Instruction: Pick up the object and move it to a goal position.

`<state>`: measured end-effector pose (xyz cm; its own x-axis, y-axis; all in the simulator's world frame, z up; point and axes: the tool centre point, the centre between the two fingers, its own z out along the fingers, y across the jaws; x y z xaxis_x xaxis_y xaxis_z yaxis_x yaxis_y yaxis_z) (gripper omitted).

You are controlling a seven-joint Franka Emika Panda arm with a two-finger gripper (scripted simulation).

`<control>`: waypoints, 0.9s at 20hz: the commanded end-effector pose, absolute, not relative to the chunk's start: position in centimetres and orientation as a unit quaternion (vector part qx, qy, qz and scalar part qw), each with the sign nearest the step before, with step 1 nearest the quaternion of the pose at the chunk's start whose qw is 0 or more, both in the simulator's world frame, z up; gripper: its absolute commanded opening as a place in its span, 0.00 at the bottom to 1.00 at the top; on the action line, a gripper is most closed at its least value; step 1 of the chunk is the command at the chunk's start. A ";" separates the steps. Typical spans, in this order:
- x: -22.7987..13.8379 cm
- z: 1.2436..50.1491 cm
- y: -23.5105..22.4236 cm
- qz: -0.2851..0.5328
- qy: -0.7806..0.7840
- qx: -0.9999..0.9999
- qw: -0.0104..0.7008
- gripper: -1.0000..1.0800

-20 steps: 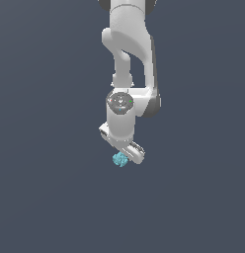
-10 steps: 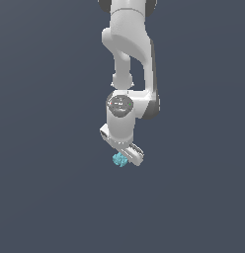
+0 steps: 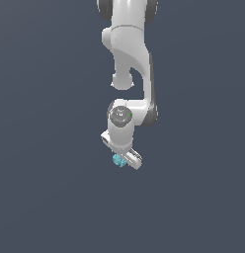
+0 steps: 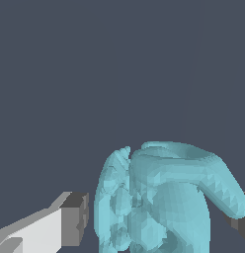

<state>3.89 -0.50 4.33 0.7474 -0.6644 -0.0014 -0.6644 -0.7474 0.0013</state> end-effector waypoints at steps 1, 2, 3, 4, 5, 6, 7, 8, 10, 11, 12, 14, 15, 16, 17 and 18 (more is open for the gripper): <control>4.0 4.1 -0.5 0.000 -0.355 0.935 0.000 0.96; 4.0 4.1 -0.5 0.000 -0.355 0.935 0.000 0.96; 4.0 4.1 -0.5 0.000 -0.355 0.935 0.000 0.00; 4.0 4.1 -0.5 0.000 -0.355 0.935 0.000 0.00; 4.0 4.1 -0.5 0.000 -0.355 0.935 0.000 0.00; 4.0 4.1 -0.5 0.000 -0.355 0.935 0.000 0.00; 4.0 4.1 -0.5 0.000 -0.355 0.935 0.000 0.00; 4.0 4.1 -0.5 0.000 -0.355 0.935 0.000 0.00; 4.0 4.1 -0.5 0.000 -0.355 0.935 0.000 0.00; 4.0 4.1 -0.5 0.000 -0.355 0.935 0.000 0.00; 4.0 4.1 -0.5 0.000 -0.355 0.935 0.000 0.00; 4.1 4.1 -0.5 0.000 -0.355 0.935 0.000 0.00; 4.1 4.2 -0.5 0.000 -0.355 0.935 0.000 0.00; 4.1 4.3 -0.4 0.000 -0.355 0.935 0.000 0.00; 4.2 4.6 -0.4 0.000 -0.355 0.935 0.000 0.00; 4.3 4.8 -0.3 0.000 -0.355 0.935 0.000 0.00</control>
